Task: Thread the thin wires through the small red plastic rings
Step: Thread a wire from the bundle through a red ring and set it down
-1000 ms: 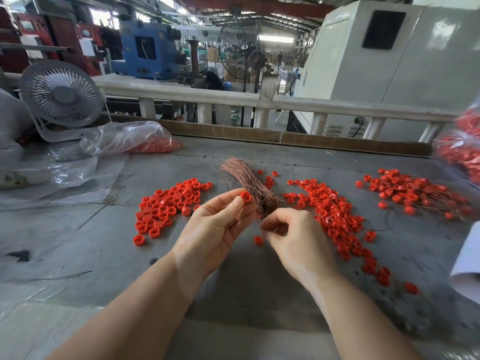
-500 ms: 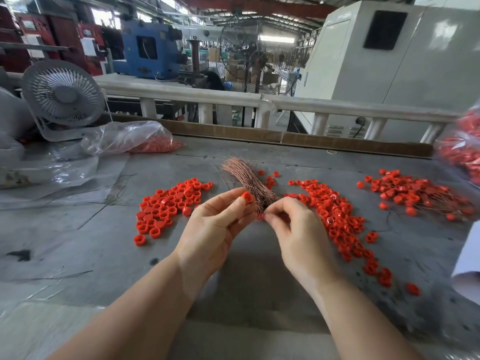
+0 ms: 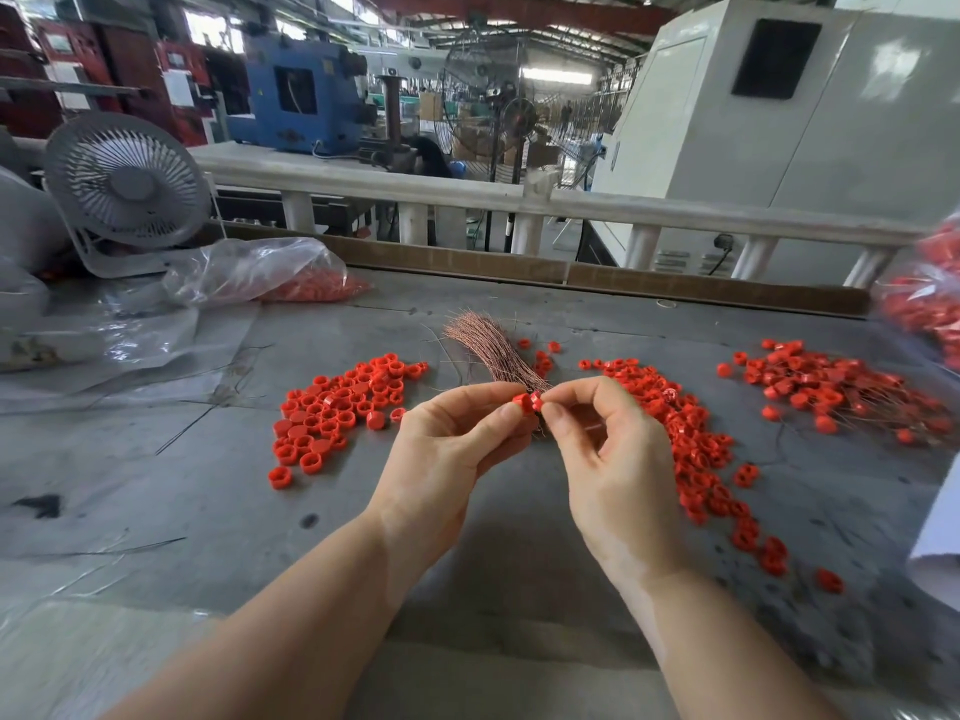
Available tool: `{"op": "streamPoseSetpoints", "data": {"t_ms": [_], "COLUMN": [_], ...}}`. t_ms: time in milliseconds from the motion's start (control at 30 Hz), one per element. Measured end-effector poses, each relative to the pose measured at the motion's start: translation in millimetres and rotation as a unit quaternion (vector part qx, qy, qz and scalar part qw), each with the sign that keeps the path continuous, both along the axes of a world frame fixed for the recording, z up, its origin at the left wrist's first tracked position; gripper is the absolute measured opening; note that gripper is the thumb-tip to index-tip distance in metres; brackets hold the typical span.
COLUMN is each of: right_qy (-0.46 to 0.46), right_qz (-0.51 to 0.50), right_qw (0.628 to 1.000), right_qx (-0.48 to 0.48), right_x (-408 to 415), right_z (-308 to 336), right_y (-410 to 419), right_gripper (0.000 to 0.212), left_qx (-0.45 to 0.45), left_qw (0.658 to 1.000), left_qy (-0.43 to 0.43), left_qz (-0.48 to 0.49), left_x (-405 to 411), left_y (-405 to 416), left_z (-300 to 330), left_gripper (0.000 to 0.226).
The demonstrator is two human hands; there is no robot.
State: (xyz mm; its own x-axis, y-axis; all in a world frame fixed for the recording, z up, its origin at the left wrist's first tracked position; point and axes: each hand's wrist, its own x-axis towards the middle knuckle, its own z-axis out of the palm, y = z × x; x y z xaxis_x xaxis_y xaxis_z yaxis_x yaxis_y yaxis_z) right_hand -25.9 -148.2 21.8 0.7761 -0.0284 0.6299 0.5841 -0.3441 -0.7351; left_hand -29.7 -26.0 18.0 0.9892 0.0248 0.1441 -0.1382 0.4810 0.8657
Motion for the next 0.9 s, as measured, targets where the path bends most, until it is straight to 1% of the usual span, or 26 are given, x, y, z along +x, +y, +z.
{"op": "streamPoseSetpoints", "data": {"t_ms": [200,333,533,633,900], "right_qy": [-0.012,-0.024,-0.039,-0.051,-0.078], "right_qz": [-0.003,-0.006,0.001,0.004,0.007], "right_qw": [1.0,0.999,0.999,0.998,0.995], "right_qx": [-0.021,-0.022,-0.029,-0.04,-0.06], "right_x": [1.8,2.9,3.5,3.4,3.9], "right_z": [-2.6,-3.7,-4.0,-3.5,-3.3], "right_y": [-0.6,-0.8,-0.9,-1.4,-1.9], "right_gripper": [0.009,0.011,0.011,0.008,0.008], "left_qx": [0.018,0.014,0.016,0.021,0.044], "left_qw": [1.0,1.0,1.0,1.0,0.999], "left_qy": [-0.006,-0.007,-0.007,-0.01,-0.017], "left_qz": [0.007,0.008,0.005,0.004,0.007], "left_x": [0.2,-0.4,-0.6,-0.5,-1.5], "left_y": [0.1,0.3,1.0,0.9,0.9], "left_z": [0.1,0.6,0.5,1.0,1.1], "left_gripper": [0.022,0.017,0.016,0.015,0.016]}}
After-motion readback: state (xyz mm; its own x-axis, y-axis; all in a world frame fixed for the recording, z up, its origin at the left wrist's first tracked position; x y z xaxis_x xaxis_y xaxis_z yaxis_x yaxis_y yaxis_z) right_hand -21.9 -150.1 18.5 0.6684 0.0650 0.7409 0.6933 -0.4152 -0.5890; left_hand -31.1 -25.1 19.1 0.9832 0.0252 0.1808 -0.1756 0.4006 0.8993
